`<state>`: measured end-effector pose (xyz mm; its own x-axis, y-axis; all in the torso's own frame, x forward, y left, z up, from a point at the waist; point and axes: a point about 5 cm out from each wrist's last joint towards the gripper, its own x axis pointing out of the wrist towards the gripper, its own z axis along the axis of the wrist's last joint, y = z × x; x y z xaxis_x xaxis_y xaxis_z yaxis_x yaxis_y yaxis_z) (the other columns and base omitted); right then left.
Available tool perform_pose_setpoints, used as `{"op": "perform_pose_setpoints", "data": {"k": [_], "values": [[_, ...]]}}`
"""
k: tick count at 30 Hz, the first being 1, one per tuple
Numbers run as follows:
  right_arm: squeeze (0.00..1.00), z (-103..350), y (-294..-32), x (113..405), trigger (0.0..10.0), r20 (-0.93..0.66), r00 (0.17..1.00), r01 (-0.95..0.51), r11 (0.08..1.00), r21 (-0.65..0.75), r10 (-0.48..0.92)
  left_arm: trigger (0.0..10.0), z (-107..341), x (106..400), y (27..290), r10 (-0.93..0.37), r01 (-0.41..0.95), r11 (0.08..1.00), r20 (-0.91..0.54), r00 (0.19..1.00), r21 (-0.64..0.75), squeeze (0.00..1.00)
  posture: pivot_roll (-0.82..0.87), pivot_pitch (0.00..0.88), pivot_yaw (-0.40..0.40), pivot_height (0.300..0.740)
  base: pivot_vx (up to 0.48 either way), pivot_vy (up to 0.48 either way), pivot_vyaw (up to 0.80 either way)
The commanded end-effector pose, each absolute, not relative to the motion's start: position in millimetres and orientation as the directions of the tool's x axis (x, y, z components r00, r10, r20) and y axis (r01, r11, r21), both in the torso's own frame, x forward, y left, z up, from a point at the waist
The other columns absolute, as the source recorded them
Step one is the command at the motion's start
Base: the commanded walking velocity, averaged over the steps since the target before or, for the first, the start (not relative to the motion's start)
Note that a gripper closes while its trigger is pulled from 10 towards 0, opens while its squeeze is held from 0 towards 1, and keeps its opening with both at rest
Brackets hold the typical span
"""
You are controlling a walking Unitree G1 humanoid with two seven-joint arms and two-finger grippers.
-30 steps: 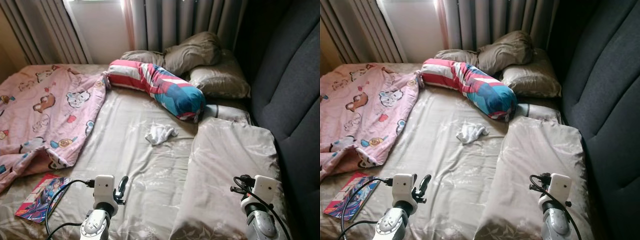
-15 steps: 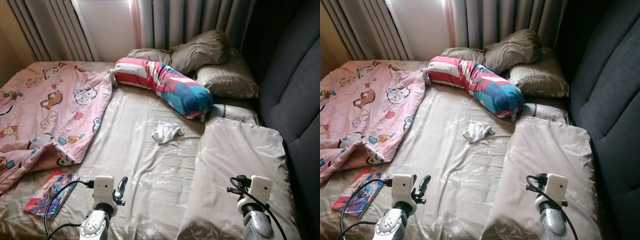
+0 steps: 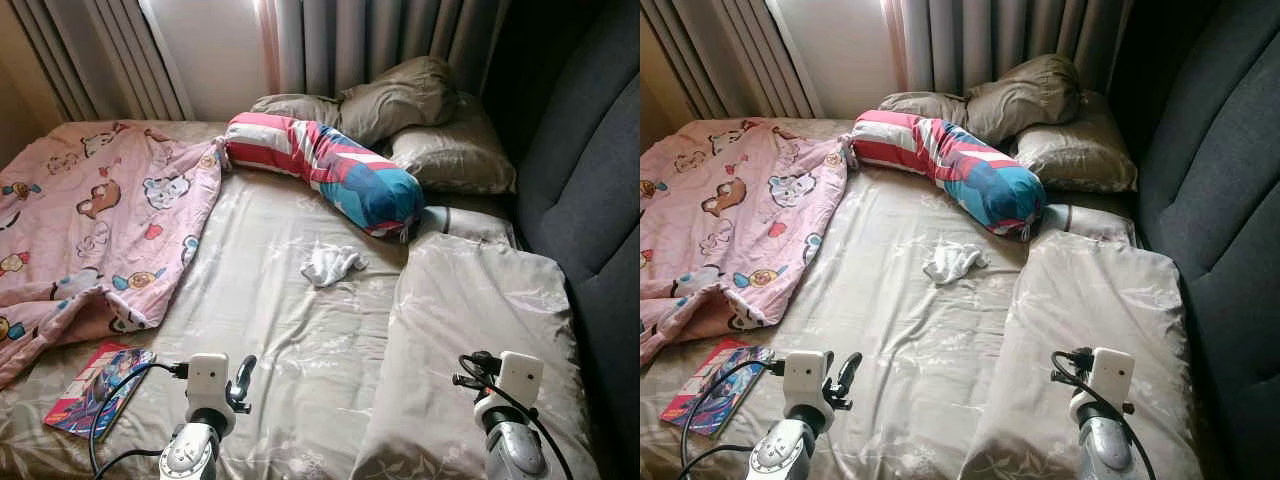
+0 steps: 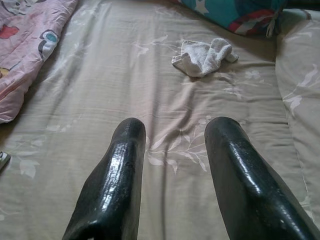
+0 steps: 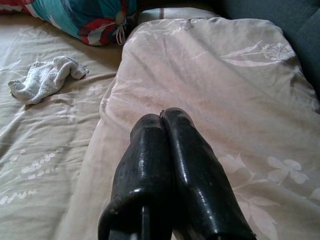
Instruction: Clean up the room
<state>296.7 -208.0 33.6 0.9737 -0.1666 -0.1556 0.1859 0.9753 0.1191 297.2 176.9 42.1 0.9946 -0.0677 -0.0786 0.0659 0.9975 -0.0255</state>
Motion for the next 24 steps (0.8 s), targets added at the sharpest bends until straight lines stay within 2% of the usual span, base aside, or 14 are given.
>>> {"op": "perform_pose_setpoints", "data": {"k": [1, 5, 9, 24], "values": [[0.00, 28.9, -208.6, 293.3, 10.0, -0.179, 0.970, 0.184, 0.976, 0.112, -0.162, 10.0, 38.5, 292.3, 179.6, -0.053, 0.050, 0.998, -0.084, 0.995, -0.040, 0.00, -0.04, 0.218, -0.007, 0.740, 0.000, 0.000, 0.00], [0.00, 28.8, -208.3, 293.8, 10.0, -0.182, 0.970, 0.182, 0.977, 0.110, -0.160, 10.0, 38.7, 292.3, 179.7, -0.051, 0.048, 0.998, -0.082, 0.995, -0.040, 0.00, -0.04, 0.218, -0.008, 0.740, 0.000, 0.000, 0.00], [0.00, 29.1, -208.1, 294.0, 10.0, -0.182, 0.971, 0.180, 0.978, 0.110, -0.158, 10.0, 38.7, 292.3, 179.6, -0.051, 0.048, 0.998, -0.082, 0.995, -0.041, 0.00, -0.04, 0.219, -0.008, 0.740, -0.253, 0.000, 0.00], [0.00, 28.8, -207.1, 294.6, 10.0, -0.187, 0.970, 0.175, 0.978, 0.111, -0.153, 10.0, 39.0, 291.9, 181.5, -0.040, 0.037, 0.999, -0.082, 0.996, -0.035, 0.00, -0.04, 0.216, -0.010, 0.740, -0.016, 0.000, 0.00]]}}
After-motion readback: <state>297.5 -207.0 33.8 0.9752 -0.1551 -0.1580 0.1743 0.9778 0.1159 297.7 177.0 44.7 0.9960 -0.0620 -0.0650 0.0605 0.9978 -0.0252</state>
